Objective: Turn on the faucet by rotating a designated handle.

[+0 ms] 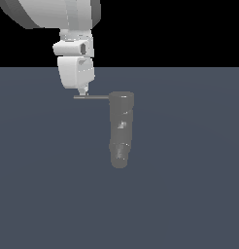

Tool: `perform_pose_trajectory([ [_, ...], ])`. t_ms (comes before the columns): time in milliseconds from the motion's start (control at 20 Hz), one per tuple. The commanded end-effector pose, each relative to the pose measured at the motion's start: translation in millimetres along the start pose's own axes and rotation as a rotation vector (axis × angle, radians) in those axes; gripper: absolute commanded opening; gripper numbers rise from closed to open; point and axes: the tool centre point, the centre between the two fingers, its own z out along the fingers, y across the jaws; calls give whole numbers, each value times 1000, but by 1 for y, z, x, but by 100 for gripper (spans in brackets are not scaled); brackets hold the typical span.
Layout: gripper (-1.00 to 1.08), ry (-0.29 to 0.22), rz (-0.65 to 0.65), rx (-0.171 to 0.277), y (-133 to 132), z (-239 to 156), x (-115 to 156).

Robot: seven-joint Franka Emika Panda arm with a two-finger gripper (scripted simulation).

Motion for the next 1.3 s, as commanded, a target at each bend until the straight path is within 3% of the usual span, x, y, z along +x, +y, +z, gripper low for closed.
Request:
perform_pose_trajectory([
  [0, -100, 1, 0, -1, 8, 0, 1],
  [1150, -100, 1, 1, -1, 79, 0, 3],
  [1250, -100, 0, 8, 1, 74, 0, 6],
])
